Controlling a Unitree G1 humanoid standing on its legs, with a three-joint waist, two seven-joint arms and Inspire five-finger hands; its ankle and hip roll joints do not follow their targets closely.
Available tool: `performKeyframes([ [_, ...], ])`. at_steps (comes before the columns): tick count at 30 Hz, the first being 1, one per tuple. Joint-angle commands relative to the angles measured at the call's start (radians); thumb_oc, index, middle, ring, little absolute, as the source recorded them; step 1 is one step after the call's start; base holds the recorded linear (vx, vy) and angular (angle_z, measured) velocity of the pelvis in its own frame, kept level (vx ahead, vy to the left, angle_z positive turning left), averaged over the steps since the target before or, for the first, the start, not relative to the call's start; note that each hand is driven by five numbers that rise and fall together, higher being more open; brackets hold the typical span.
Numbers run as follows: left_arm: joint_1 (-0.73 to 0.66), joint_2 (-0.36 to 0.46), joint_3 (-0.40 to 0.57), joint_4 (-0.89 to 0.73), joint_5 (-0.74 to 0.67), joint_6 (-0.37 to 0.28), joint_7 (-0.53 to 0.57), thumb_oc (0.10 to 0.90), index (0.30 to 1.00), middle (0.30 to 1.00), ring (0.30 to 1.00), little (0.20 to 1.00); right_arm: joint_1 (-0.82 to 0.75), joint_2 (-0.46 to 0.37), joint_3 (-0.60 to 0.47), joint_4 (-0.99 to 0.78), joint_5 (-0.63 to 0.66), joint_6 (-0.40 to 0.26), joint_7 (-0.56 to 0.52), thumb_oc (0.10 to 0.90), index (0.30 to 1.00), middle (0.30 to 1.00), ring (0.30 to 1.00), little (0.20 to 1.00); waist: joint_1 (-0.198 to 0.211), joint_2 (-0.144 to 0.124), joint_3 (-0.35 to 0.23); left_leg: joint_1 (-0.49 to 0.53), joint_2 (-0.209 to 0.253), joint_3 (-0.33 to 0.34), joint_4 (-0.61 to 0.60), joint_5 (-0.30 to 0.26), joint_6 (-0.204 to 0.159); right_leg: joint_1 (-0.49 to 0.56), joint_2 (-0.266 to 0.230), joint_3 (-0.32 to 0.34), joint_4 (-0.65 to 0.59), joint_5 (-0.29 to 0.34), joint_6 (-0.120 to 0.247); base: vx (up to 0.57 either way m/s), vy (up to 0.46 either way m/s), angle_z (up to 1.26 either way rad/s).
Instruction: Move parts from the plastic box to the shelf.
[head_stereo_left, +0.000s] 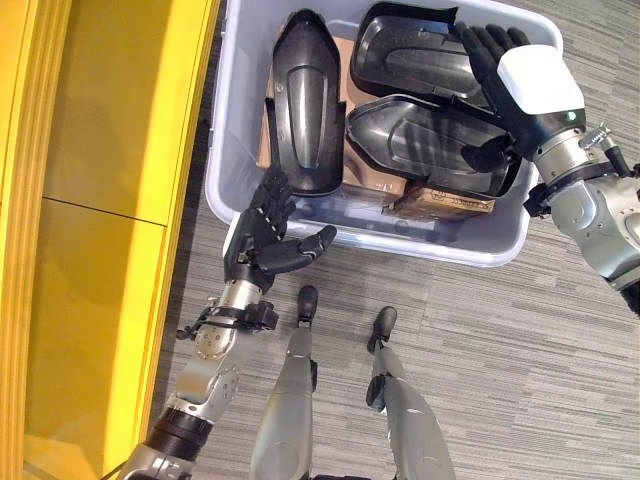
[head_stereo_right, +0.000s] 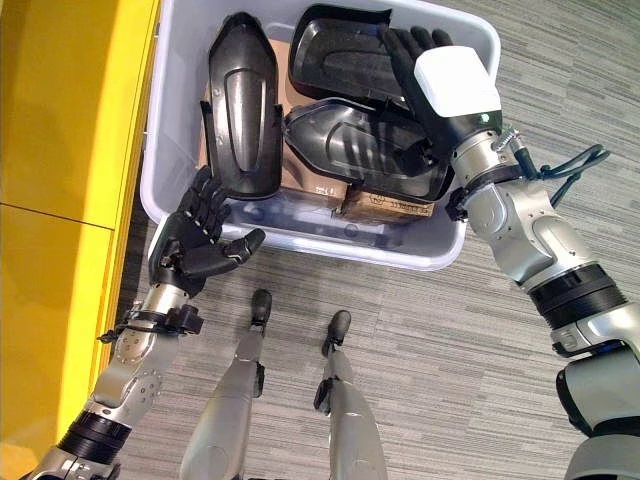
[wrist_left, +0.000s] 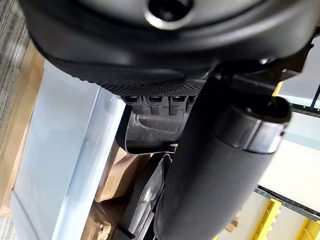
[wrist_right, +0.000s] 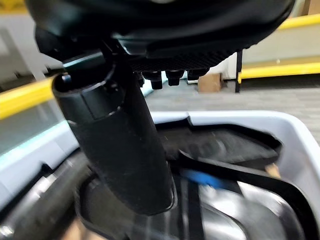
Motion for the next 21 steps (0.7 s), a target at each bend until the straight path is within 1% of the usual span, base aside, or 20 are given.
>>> performKeyframes([
  [1, 0.012, 0.066, 0.013, -0.143, -0.014, -0.106, -0.018, 0.9, 1.0, 1.0, 1.0, 1.0, -0.19, -0.084, 0.026, 0.012, -0.003, -0.013, -0.069, 0.9, 1.0, 1.0, 1.0, 1.0, 0.012, -0.033, -0.055, -0.057, 0.031, 0.004, 0.094, -0.094, -0.018, 0.088, -0.129, 0.051, 0.069, -0.115, 0.087, 0.01, -0.009, 0.08],
  [4, 0.015, 0.064, 0.007, -0.144, -0.019, -0.108, -0.016, 0.9, 1.0, 1.0, 1.0, 1.0, -0.206, -0.084, 0.044, 0.057, -0.008, -0.014, -0.092, 0.9, 1.0, 1.0, 1.0, 1.0, 0.018, -0.027, -0.05, -0.068, 0.028, -0.001, 0.099, -0.094, -0.018, 0.082, -0.13, 0.049, 0.074, -0.118, 0.086, 0.0, -0.005, 0.03],
  [5, 0.008, 0.064, -0.007, -0.142, -0.028, -0.11, -0.019, 0.9, 1.0, 1.0, 1.0, 1.0, -0.232, -0.082, 0.076, 0.105, -0.024, -0.009, -0.108, 0.9, 1.0, 1.0, 1.0, 1.0, 0.023, -0.022, -0.047, -0.08, 0.024, -0.005, 0.103, -0.095, -0.018, 0.075, -0.131, 0.047, 0.076, -0.119, 0.086, 0.0, 0.0, 0.0],
  [9, -0.01, 0.06, -0.031, -0.138, -0.035, -0.115, -0.019, 0.9, 1.0, 1.0, 1.0, 1.0, -0.258, -0.082, 0.119, 0.18, -0.056, 0.0, -0.138, 0.9, 1.0, 1.0, 1.0, 1.0, 0.029, -0.013, -0.041, -0.101, 0.018, -0.009, 0.113, -0.096, -0.018, 0.065, -0.133, 0.041, 0.08, -0.122, 0.087, 0.02, -0.023, 0.07],
  [12, -0.025, 0.062, -0.056, -0.129, -0.028, -0.13, -0.013, 0.9, 1.0, 1.0, 1.0, 1.0, -0.262, -0.11, 0.18, 0.286, -0.191, 0.036, -0.21, 0.9, 1.0, 1.0, 1.0, 1.0, 0.043, 0.006, -0.036, -0.127, 0.005, -0.018, 0.125, -0.106, -0.019, 0.062, -0.137, 0.028, 0.082, -0.132, 0.092, 0.03, -0.04, 0.12],
  [13, -0.037, 0.058, -0.065, -0.125, -0.027, -0.136, -0.006, 0.9, 1.0, 1.0, 1.0, 1.0, -0.254, -0.115, 0.182, 0.321, -0.219, 0.052, -0.232, 0.9, 1.0, 1.0, 1.0, 1.0, 0.046, 0.015, -0.036, -0.144, -0.002, -0.023, 0.13, -0.106, -0.019, 0.053, -0.138, 0.021, 0.085, -0.135, 0.092, 0.02, -0.033, 0.14],
  [14, -0.039, 0.056, -0.069, -0.124, -0.024, -0.138, -0.002, 0.9, 1.0, 1.0, 1.0, 1.0, -0.246, -0.115, 0.178, 0.331, -0.231, 0.058, -0.245, 0.9, 1.0, 1.0, 1.0, 1.0, 0.047, 0.019, -0.037, -0.151, -0.005, -0.023, 0.13, -0.101, -0.018, 0.048, -0.139, 0.019, 0.084, -0.131, 0.093, 0.03, -0.018, 0.2],
  [15, -0.045, 0.051, -0.077, -0.12, -0.017, -0.141, 0.007, 0.9, 1.0, 1.0, 1.0, 1.0, -0.223, -0.115, 0.171, 0.325, -0.264, 0.074, -0.263, 0.9, 1.0, 1.0, 1.0, 1.0, 0.049, 0.023, -0.039, -0.16, -0.007, -0.026, 0.14, -0.109, -0.019, 0.048, -0.141, 0.015, 0.086, -0.137, 0.094, 0.01, 0.003, 0.15],
  [16, -0.046, 0.051, -0.077, -0.12, -0.017, -0.141, 0.007, 0.9, 1.0, 1.0, 1.0, 1.0, -0.222, -0.116, 0.169, 0.324, -0.264, 0.074, -0.262, 0.9, 1.0, 1.0, 1.0, 1.0, 0.049, 0.023, -0.04, -0.164, -0.008, -0.027, 0.139, -0.104, -0.018, 0.045, -0.141, 0.014, 0.085, -0.133, 0.095, 0.02, 0.003, 0.12],
  [18, -0.052, 0.044, -0.078, -0.117, -0.01, -0.142, 0.011, 0.9, 1.0, 1.0, 1.0, 1.0, -0.191, -0.123, 0.14, 0.28, -0.302, 0.081, -0.282, 0.9, 1.0, 1.0, 1.0, 1.0, 0.046, 0.025, -0.041, -0.17, -0.011, -0.026, 0.145, -0.108, -0.017, 0.047, -0.141, 0.012, 0.082, -0.136, 0.095, 0.02, -0.009, 0.04],
  [19, -0.056, 0.041, -0.077, -0.117, -0.009, -0.145, 0.015, 0.9, 1.0, 1.0, 1.0, 1.0, -0.15, -0.126, 0.094, 0.227, -0.333, 0.088, -0.305, 0.9, 1.0, 1.0, 1.0, 1.0, 0.046, 0.03, -0.043, -0.174, -0.015, -0.03, 0.152, -0.111, -0.016, 0.051, -0.142, 0.007, 0.079, -0.14, 0.097, 0.04, -0.036, 0.02],
  [21, -0.056, 0.037, -0.076, -0.116, -0.014, -0.152, 0.019, 0.9, 1.0, 1.0, 1.0, 1.0, -0.116, -0.12, 0.053, 0.183, -0.354, 0.093, -0.329, 0.9, 1.0, 1.0, 1.0, 1.0, 0.045, 0.034, -0.044, -0.176, -0.017, -0.033, 0.157, -0.12, -0.018, 0.056, -0.143, 0.005, 0.079, -0.147, 0.098, 0.03, -0.03, 0.06],
])
